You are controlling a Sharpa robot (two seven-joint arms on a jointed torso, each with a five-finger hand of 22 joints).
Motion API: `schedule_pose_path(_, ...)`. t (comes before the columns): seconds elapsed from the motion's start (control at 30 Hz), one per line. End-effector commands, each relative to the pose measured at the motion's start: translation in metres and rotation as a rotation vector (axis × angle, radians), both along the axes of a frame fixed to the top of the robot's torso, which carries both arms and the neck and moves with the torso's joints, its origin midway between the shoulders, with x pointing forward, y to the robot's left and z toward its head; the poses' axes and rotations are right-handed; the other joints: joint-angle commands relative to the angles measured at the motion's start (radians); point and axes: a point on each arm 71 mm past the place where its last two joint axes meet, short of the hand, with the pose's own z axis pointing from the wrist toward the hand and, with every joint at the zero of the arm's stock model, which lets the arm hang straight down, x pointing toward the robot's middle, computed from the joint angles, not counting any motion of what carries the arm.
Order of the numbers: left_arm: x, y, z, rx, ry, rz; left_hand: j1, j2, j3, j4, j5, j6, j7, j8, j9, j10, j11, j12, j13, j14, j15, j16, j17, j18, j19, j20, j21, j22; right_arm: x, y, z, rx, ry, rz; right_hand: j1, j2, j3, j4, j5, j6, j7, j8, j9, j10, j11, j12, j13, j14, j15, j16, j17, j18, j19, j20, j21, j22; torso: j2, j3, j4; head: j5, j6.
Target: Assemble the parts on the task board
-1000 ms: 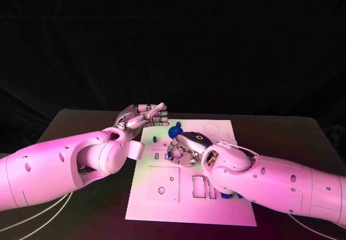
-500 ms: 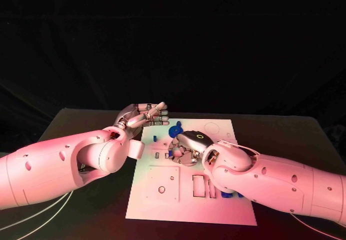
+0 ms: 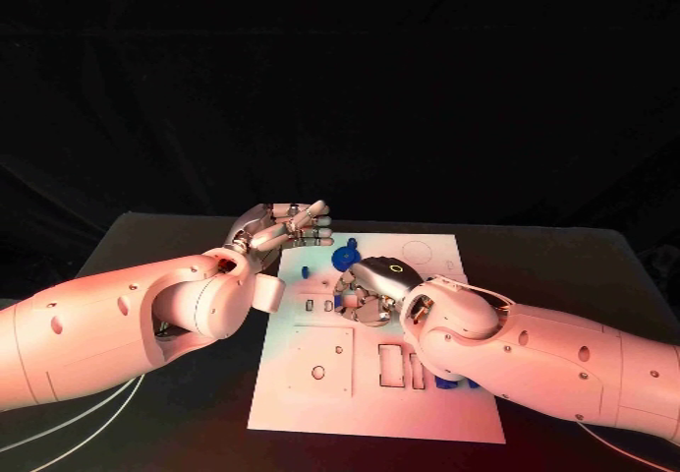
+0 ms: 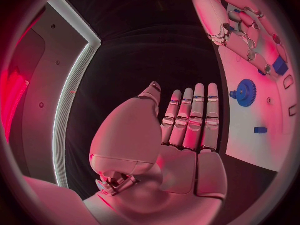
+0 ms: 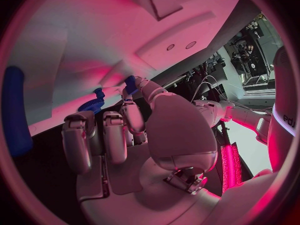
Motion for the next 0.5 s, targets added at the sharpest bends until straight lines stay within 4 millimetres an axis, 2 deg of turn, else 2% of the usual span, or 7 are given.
schedule_pose_path(0.03, -0.0007, -0.0025, 0.0013, -0.011, -0.004, -0.021, 0.010, -0.004, 0.002, -0.005, 0.004, 0.002, 0.006, -0.005, -0.001, 0.002, 0.004, -0.004, 0.000, -0.001, 0.003, -0.006, 0.001, 0.003, -0.005, -0.001, -0.002, -0.002, 0.0003, -0.0032, -0.0062, -0.043, 0.015, -0.015, 0.010, -0.002, -0.004, -0.002, 0.000, 0.009, 0.001, 0.020, 0.048, 0.003, 0.002, -0.003, 0.001, 0.092, -0.005, 0.003, 0.215, -0.007, 0.105, -0.003, 0.004, 0.263, 0.000, -0.0003, 0.0003, 0.001, 0.000)
schedule_pose_path(0.2, -0.0008, -0.0024, 0.0013, -0.010, -0.004, -0.021, 0.010, -0.004, 0.002, -0.005, 0.004, 0.002, 0.006, -0.005, -0.001, 0.002, 0.004, -0.004, 0.000, -0.001, 0.003, -0.006, 0.001, 0.003, -0.005, -0.001, -0.002, -0.002, 0.0005, -0.0032, -0.0078, -0.058, 0.027, -0.012, 0.001, -0.013, -0.011, 0.001, -0.004, 0.005, 0.003, 0.019, 0.048, -0.001, 0.003, -0.009, -0.004, 0.091, -0.005, 0.002, 0.213, -0.007, 0.105, -0.002, 0.004, 0.263, 0.000, -0.0010, -0.0011, 0.003, 0.000)
schedule_pose_path(0.4, -0.0010, -0.0022, 0.0012, -0.010, -0.002, -0.022, 0.010, -0.004, 0.001, -0.005, 0.004, 0.002, 0.006, -0.005, -0.001, 0.002, 0.004, -0.004, -0.001, -0.001, 0.003, -0.006, 0.001, 0.003, -0.005, -0.001, -0.002, -0.002, 0.0007, -0.0031, -0.0083, -0.062, 0.032, -0.009, -0.009, -0.025, -0.017, 0.004, -0.006, -0.011, 0.009, 0.010, 0.045, -0.017, 0.009, -0.029, -0.022, 0.090, -0.001, 0.000, 0.209, -0.005, 0.100, 0.000, 0.000, 0.259, 0.000, -0.0011, 0.0006, 0.002, -0.003)
schedule_pose_path(0.5, -0.0010, -0.0023, 0.0012, -0.010, -0.001, -0.023, 0.010, -0.004, 0.001, -0.005, 0.004, 0.002, 0.006, -0.006, -0.002, 0.001, 0.004, -0.005, -0.001, -0.001, 0.003, -0.006, 0.002, 0.003, -0.005, -0.001, -0.002, -0.002, 0.0010, -0.0033, -0.0081, -0.056, 0.032, -0.009, -0.021, -0.040, -0.026, 0.009, 0.028, -0.026, 0.017, 0.000, 0.040, -0.021, 0.015, -0.031, -0.022, 0.089, 0.004, -0.002, 0.205, -0.003, 0.095, 0.004, -0.006, 0.253, 0.000, -0.0011, 0.0010, 0.002, -0.006)
